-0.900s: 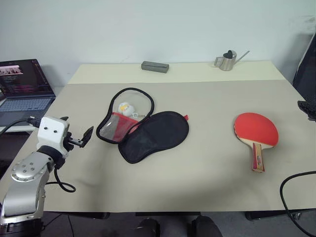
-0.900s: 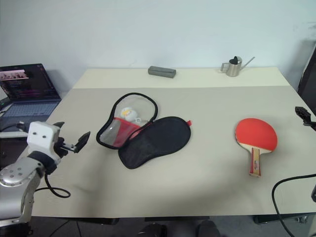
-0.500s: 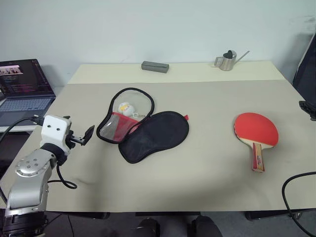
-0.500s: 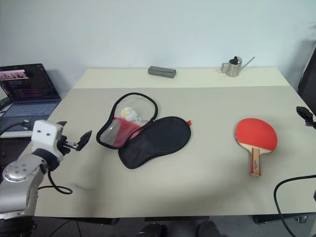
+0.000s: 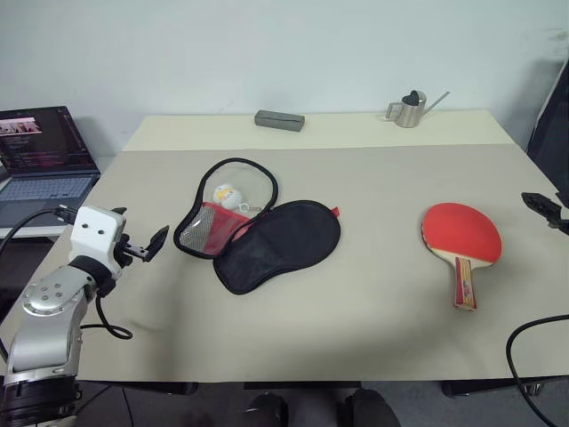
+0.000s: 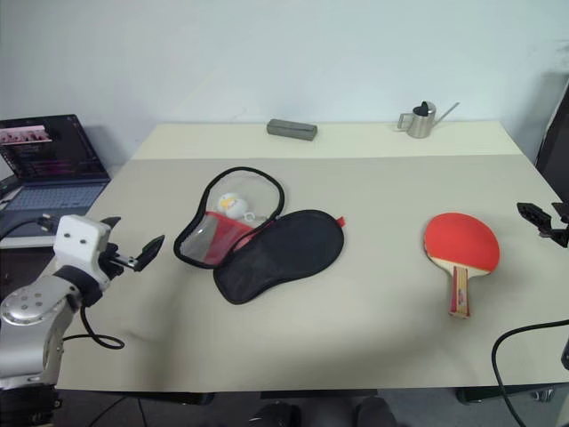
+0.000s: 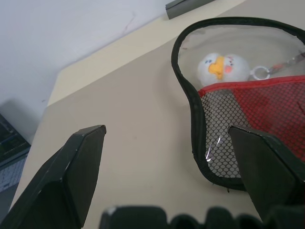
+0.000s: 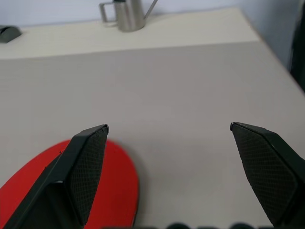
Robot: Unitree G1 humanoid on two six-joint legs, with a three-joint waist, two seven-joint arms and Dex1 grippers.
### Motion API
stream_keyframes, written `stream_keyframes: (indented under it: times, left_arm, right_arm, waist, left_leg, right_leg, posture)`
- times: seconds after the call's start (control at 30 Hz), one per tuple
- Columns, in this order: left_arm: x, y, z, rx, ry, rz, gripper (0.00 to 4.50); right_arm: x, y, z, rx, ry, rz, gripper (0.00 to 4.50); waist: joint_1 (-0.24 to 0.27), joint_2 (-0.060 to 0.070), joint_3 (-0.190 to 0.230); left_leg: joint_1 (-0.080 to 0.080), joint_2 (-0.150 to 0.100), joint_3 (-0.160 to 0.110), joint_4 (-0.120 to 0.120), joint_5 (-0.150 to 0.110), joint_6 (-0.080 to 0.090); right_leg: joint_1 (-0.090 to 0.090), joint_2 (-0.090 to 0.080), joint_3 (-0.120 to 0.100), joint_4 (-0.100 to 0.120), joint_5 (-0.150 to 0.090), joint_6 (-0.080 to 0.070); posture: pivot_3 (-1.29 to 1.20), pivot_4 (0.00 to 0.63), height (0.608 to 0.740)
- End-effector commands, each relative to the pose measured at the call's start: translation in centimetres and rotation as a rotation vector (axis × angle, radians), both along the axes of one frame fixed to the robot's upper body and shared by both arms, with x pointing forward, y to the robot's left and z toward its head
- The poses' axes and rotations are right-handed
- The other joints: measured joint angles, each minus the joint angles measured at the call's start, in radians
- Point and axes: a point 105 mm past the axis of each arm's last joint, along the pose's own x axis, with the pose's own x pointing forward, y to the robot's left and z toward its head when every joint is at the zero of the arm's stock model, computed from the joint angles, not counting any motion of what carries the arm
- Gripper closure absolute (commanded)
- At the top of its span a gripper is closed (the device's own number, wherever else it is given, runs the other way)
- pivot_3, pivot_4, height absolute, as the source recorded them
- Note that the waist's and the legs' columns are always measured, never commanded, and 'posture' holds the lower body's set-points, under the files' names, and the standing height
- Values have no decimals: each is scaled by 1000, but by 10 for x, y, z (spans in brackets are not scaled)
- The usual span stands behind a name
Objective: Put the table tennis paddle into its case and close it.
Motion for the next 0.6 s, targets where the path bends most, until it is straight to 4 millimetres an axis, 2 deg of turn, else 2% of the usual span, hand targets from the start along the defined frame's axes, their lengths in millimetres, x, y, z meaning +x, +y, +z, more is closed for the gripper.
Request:
stream_keyframes:
  times: [0.03,0.47,0.6]
  left_arm:
    - [1,5,18,31,-62,8,0]
    - [-4,12,22,16,-51,-29,0]
    - [8,4,32,-27,-88,-63,0]
  right_arm:
    - [-1,1,19,-26,-61,29,9]
    - [2,19,14,0,-57,149,9]
    - [6,44,10,-40,-37,283,9]
  waist:
    - [-1,0,0]
    - [-2,0,0]
    - [0,0,0]
  left_leg:
    - [0,0,0,0,0,0]
    - [0,0,0,0,0,0]
    - [0,0,-1,1,0,0]
  right_leg:
    - [0,0,0,0,0,0]
    - [0,0,0,0,0,0]
    - [0,0,0,0,0,0]
  posture:
    - [0,150,740]
    - [0,150,740]
    - [0,150,740]
